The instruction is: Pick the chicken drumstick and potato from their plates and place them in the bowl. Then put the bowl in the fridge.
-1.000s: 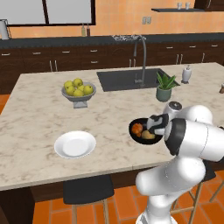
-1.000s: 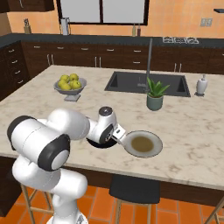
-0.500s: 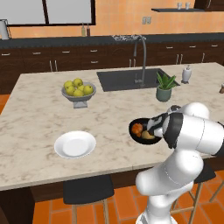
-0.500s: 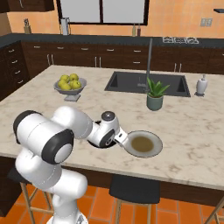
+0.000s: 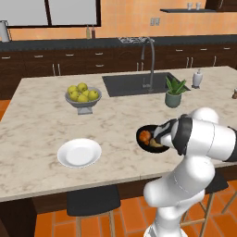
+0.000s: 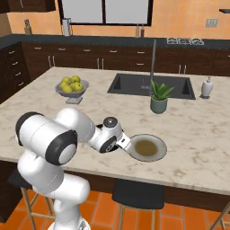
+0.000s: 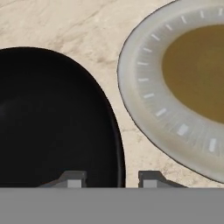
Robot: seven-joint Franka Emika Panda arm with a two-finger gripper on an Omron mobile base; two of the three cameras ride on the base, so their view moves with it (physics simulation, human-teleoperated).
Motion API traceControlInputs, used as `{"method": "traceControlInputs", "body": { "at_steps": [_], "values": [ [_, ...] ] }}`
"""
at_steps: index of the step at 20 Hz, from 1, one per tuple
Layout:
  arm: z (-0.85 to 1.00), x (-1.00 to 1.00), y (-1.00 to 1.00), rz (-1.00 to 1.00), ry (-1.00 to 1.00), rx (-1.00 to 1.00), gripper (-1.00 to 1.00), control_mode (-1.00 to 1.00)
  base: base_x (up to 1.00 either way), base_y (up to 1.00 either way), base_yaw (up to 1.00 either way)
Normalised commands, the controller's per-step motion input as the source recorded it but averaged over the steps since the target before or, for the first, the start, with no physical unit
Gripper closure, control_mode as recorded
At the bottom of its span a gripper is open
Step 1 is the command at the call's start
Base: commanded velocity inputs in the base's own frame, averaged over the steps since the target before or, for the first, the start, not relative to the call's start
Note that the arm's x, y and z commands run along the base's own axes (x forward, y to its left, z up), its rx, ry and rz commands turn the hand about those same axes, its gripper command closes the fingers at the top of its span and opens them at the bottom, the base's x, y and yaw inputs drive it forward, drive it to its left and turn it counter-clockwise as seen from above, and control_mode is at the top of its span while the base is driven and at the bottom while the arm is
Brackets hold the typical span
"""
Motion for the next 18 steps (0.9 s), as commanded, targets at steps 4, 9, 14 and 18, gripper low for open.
{"method": "traceControlInputs", "body": {
  "at_steps": [4, 9, 14, 18],
  "values": [
    [-0.29, 0.16, 0.16, 0.03, 0.00, 0.00, 1.00, -1.00, 0.00, 0.00, 0.00],
    [-0.01, 0.06, 0.17, 0.05, -0.01, 0.00, 1.00, -1.00, 0.00, 0.00, 0.00],
    [0.56, -0.65, 0.00, 0.01, -0.08, 0.03, 1.00, -1.00, 0.00, 0.00, 0.00],
    [0.95, -0.94, 0.00, -0.05, 0.00, 0.06, 1.00, -1.00, 0.00, 0.00, 0.00]
  ]
}}
